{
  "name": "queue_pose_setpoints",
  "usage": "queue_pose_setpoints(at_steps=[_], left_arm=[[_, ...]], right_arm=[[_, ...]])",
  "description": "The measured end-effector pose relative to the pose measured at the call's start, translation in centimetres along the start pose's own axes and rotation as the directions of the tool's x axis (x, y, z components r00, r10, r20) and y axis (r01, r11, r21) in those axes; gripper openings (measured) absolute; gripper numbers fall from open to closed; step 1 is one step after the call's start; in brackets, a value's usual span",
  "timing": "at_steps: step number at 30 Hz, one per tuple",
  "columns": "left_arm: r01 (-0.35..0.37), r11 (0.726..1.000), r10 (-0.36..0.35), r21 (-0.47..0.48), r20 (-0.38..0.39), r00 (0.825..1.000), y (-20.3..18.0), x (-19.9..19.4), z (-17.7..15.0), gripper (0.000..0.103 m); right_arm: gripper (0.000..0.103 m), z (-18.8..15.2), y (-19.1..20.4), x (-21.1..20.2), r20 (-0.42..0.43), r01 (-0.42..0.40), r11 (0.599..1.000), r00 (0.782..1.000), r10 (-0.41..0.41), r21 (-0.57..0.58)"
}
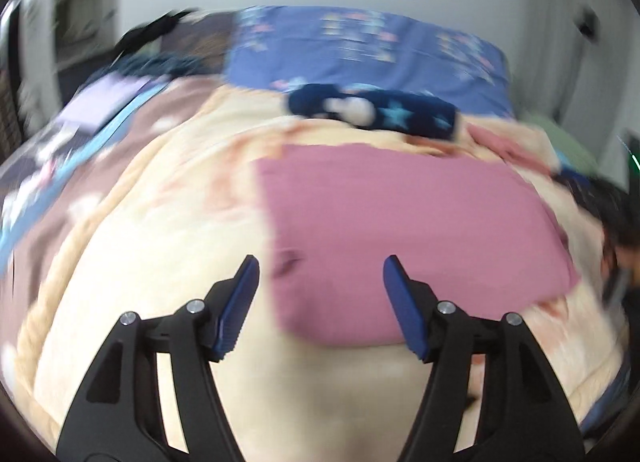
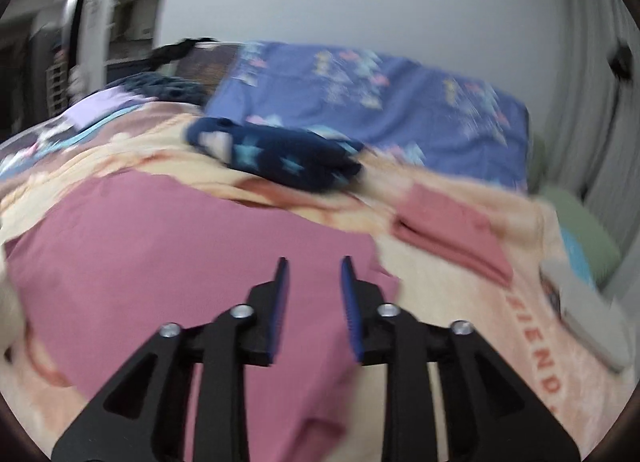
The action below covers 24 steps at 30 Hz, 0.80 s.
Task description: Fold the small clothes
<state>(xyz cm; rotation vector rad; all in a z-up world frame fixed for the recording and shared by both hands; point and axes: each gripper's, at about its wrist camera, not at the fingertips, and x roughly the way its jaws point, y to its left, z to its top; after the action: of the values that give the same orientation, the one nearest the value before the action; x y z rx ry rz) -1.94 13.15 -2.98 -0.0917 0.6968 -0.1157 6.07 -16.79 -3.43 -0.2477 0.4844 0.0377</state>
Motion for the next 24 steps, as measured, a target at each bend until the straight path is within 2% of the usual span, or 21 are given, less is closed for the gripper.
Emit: queue_pose_setpoints(at_steps=[3, 5, 8, 11, 15, 17, 21, 24], left_arm=[[0.014, 0.997, -0.012, -0.077, 0.027, 1.000, 3.1, -0.7, -0.1, 0.058], [0.025, 0.995, -0.022, -0.094, 0.033, 0.999, 4.3, -0.9, -0.3, 0.048], [0.046, 0.995, -0.045, -0.091, 0.017, 0.999, 5.1, -0.9, -1.3, 0.035], [0.100, 0.990, -0.101, -0.101, -0.005, 0.995, 5.9, -0.6, -2.5, 0.025], [0.234, 0.971, -0.234, -0.055, -0.003, 0.972, 5.2, -0.4, -3.3, 0.027], [0.268, 0.963, -0.268, -0.002, -0.020, 0.963, 4.2, 0.1, -3.2, 0.040], [0.353, 0.928, -0.343, 0.120, -0.095, 0.934, 2.8, 1.4, -2.9, 0.048], [0.392, 0.886, -0.357, 0.249, -0.174, 0.918, 2.1, 2.1, -2.8, 0.057]], right_arm=[[0.041, 0.6, 7.6, -2.5, 0.059, -0.093, 0.977, 0.993, 0.106, -0.191], [0.043, 0.4, 13.0, -3.8, 0.090, -0.131, 0.936, 0.982, 0.169, -0.326], [0.050, -0.7, 20.2, -5.1, 0.110, -0.177, 0.846, 0.957, 0.267, -0.503], [0.050, -1.7, 24.8, -5.3, 0.095, -0.194, 0.773, 0.946, 0.311, -0.604], [0.050, -1.9, 27.7, -4.7, 0.058, -0.202, 0.731, 0.948, 0.314, -0.652], [0.050, -1.8, 27.6, -4.7, 0.036, -0.217, 0.727, 0.948, 0.316, -0.651], [0.053, -1.9, 26.6, -4.7, 0.003, -0.215, 0.742, 0.960, 0.281, -0.635], [0.059, -2.5, 25.1, -4.6, -0.021, -0.196, 0.765, 0.972, 0.232, -0.614]])
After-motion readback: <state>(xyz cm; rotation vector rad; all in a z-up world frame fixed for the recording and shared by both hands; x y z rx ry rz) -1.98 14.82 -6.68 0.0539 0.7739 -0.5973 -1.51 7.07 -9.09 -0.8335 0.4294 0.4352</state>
